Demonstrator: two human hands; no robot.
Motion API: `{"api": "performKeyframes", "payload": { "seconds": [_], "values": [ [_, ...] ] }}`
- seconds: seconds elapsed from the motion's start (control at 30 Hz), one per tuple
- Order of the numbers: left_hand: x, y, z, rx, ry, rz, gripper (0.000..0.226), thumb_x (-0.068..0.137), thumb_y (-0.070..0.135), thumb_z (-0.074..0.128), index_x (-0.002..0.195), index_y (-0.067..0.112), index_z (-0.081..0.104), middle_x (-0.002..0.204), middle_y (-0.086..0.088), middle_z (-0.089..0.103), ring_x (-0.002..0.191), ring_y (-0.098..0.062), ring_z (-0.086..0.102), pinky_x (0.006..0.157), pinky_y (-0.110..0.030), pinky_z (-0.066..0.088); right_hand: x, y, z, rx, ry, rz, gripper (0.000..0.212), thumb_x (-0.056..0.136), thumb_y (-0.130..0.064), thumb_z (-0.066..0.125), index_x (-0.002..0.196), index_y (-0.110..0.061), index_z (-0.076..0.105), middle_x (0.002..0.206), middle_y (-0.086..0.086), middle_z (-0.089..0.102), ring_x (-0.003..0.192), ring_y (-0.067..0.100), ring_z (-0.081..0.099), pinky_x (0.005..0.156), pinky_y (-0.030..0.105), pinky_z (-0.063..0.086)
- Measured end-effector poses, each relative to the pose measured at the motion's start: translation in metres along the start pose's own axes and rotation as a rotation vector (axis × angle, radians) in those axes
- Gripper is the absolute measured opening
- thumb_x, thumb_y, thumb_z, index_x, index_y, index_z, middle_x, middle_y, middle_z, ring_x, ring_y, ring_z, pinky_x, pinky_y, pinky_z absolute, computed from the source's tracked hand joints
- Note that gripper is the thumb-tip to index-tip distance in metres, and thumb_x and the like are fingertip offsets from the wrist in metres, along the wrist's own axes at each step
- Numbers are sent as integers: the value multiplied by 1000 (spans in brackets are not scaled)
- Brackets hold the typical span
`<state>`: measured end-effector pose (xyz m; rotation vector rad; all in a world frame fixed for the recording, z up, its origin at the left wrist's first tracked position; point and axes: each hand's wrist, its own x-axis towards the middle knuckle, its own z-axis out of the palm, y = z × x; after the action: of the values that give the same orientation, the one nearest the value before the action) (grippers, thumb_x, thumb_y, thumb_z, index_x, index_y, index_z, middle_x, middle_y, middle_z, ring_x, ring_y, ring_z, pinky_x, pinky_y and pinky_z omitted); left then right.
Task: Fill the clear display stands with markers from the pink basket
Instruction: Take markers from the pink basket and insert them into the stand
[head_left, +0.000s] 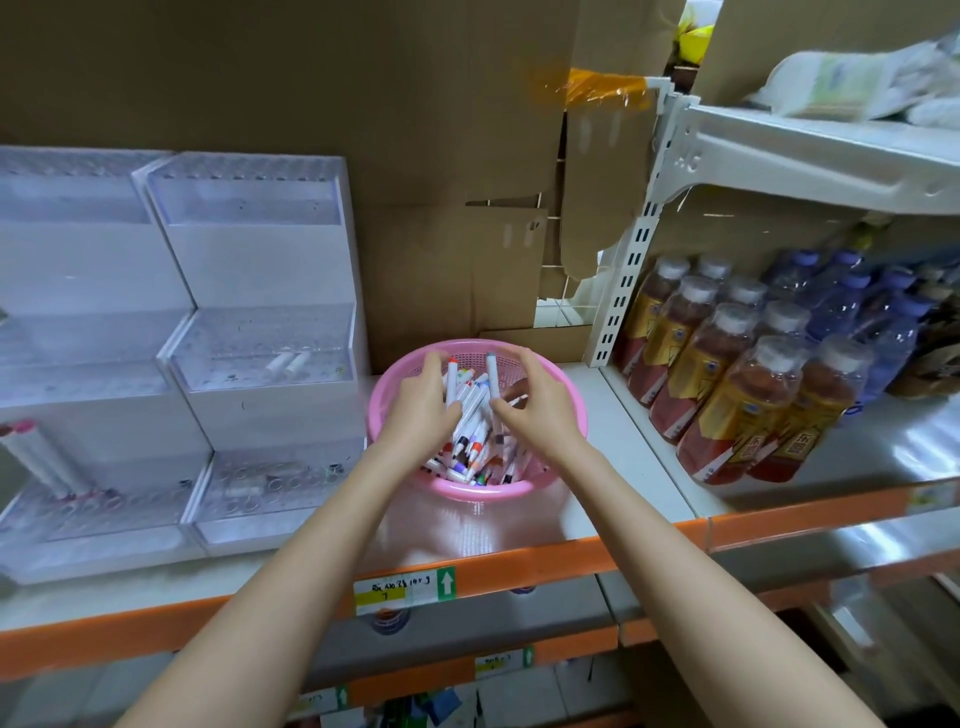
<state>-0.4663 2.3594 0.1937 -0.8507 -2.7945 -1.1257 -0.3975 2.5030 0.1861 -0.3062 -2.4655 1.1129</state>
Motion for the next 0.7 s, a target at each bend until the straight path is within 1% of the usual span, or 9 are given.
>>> {"api": "performKeyframes", "payload": {
  "seconds": [0.1, 0.2, 0.27, 0.3, 0.33, 0.4, 0.5, 0.6, 0.7],
  "values": [
    [-4, 1, -11, -68, 86, 113, 49, 85, 13, 63, 129, 25, 44, 100, 0, 67, 85, -18, 63, 74, -35, 51, -3, -9, 2, 54, 20, -76, 59, 81, -9, 60, 135, -32, 48, 102, -9, 67, 79, 5, 64, 68, 25, 55],
    [-12, 5, -26, -119, 139, 176, 42, 85, 18, 66, 122, 28, 49, 97, 3, 68, 76, -15, 62, 72, -32, 51, -8, -22, 5, 88, 39, -108, 56, 82, -9, 61, 131, -32, 50, 86, -8, 67, 73, 7, 64, 65, 30, 56],
    [-20, 8, -38, -167, 182, 198, 42, 85, 16, 67, 123, 25, 50, 91, 2, 67, 73, -9, 61, 69, -17, 48, -13, -34, 7, 123, 54, -123, 54, 82, -9, 62, 128, -34, 49, 73, -3, 65, 65, 11, 64, 62, 31, 55],
    [-24, 9, -45, -187, 211, 207, 43, 85, 15, 67, 124, 25, 50, 86, 3, 66, 71, -5, 61, 65, -8, 44, -15, -41, 8, 143, 62, -130, 55, 81, -9, 63, 127, -34, 49, 71, -1, 65, 62, 14, 64, 61, 33, 55],
    [-29, 10, -53, -200, 242, 217, 44, 86, 14, 67, 125, 25, 50, 82, 3, 65, 70, -3, 60, 63, -5, 42, -18, -48, 10, 162, 72, -140, 55, 80, -7, 63, 126, -34, 48, 70, 1, 65, 60, 15, 64, 61, 34, 55],
    [-36, 11, -68, -225, 307, 240, 45, 86, 14, 67, 126, 26, 50, 78, 2, 65, 69, -10, 63, 66, -14, 46, -22, -64, 16, 190, 94, -178, 57, 77, -4, 62, 125, -31, 47, 69, 2, 65, 58, 16, 63, 60, 33, 55],
    [-45, 3, -92, -207, 399, 245, 45, 85, 13, 67, 125, 23, 51, 78, 1, 66, 68, -17, 64, 69, -27, 50, -24, -87, 29, 210, 119, -248, 57, 75, 0, 61, 123, -27, 47, 74, 2, 64, 63, 13, 62, 62, 28, 54],
    [-57, -14, -114, -160, 428, 222, 43, 86, 15, 66, 124, 24, 50, 83, 1, 66, 67, -20, 66, 68, -33, 53, -24, -109, 47, 228, 106, -258, 56, 75, -1, 62, 123, -26, 47, 70, -1, 60, 63, 10, 60, 61, 25, 52],
    [-70, -36, -138, -132, 455, 214, 40, 87, 16, 66, 123, 24, 50, 81, 4, 63, 64, -19, 66, 65, -32, 52, -27, -133, 70, 250, 74, -269, 55, 78, -1, 63, 123, -25, 47, 68, 0, 61, 59, 11, 60, 57, 22, 49]
  ]
}}
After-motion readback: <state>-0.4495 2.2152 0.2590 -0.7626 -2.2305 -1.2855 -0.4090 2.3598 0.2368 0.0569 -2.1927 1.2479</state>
